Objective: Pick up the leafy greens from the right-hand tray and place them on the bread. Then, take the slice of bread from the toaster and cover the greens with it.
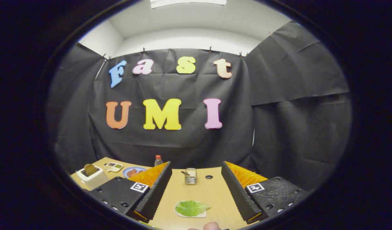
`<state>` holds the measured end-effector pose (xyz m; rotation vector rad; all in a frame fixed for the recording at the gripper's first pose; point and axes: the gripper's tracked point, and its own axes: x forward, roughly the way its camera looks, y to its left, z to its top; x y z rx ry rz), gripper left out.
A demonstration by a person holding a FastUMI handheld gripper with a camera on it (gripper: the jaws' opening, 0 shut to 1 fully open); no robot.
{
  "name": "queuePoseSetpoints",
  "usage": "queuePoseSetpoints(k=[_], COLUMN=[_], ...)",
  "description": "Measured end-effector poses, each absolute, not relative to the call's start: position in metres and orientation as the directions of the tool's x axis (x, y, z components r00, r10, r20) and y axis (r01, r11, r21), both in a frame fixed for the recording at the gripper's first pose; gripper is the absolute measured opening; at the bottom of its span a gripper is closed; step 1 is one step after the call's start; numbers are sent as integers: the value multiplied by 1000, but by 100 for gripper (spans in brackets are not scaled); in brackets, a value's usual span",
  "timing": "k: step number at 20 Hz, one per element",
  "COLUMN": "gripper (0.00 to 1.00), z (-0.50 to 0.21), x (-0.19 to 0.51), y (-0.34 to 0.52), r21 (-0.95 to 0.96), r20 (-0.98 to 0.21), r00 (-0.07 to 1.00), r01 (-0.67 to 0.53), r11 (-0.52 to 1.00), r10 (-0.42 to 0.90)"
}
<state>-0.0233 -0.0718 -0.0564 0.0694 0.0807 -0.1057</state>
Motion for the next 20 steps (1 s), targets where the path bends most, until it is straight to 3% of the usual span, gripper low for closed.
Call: queuePoseSetpoints(k=[8,20], gripper=[95,96], z=[-175,-369], x=[-9,85], y=[-110,-109], r21=[121,235], r20=[-268,-464], r00=[961,882], r01=[100,40], r11=[988,971], r10=[-64,76])
